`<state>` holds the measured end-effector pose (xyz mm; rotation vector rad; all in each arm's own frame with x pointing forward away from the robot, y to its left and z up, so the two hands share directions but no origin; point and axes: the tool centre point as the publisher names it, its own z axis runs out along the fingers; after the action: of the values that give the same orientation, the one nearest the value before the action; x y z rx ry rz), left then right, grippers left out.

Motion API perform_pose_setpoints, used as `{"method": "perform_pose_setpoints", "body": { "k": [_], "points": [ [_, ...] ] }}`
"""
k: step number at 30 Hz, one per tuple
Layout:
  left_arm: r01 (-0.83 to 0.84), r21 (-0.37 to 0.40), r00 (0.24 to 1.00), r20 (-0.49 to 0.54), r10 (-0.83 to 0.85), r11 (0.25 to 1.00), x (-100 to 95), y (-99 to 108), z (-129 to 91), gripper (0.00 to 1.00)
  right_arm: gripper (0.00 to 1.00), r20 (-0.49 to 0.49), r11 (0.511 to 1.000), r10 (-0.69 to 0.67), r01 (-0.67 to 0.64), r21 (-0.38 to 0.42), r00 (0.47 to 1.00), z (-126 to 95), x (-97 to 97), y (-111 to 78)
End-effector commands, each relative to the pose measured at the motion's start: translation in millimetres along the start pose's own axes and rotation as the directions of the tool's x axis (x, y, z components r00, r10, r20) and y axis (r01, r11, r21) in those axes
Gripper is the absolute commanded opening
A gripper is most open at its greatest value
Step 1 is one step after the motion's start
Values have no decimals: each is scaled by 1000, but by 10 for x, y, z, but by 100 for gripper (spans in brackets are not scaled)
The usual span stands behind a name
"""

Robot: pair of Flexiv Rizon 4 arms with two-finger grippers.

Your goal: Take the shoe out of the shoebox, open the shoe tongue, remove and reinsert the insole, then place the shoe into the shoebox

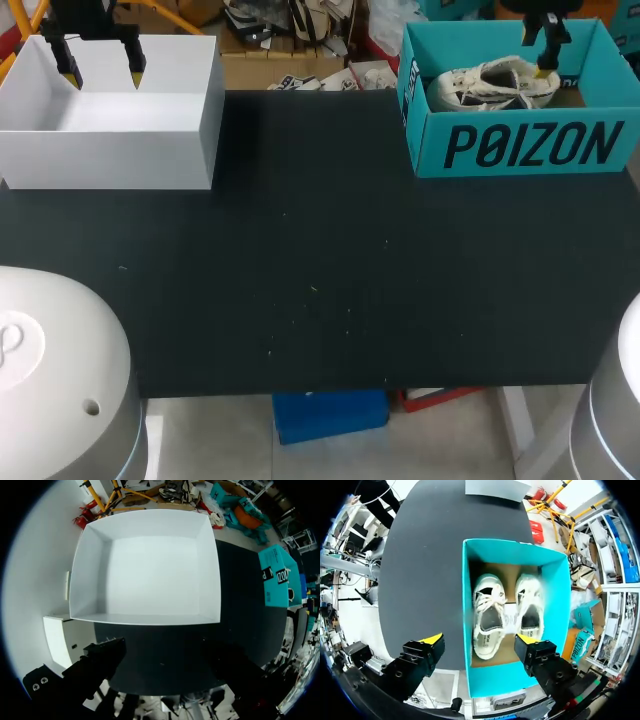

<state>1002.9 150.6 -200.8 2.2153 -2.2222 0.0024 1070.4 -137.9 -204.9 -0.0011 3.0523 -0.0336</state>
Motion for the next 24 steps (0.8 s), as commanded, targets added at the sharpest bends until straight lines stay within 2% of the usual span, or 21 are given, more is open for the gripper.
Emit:
{"method": "perform_pose_setpoints", "body": {
  "k": [1,3,12,24],
  "points": [
    [2,-2,1000,3,-2,1000,5,5,-7,100,45,-41,1000,-22,23,8,999,77,-217,20],
    [2,-2,1000,3,-2,1000,5,5,-7,100,49,-47,999,-32,33,9,998,112,-277,21],
    [2,-2,1000,3,-2,1000,5,5,-7,100,49,-81,998,-59,59,1,995,362,-439,5],
    [2,-2,1000,3,-2,1000,5,5,-7,100,45,-108,998,-58,55,-36,992,838,-482,-45]
  ]
}}
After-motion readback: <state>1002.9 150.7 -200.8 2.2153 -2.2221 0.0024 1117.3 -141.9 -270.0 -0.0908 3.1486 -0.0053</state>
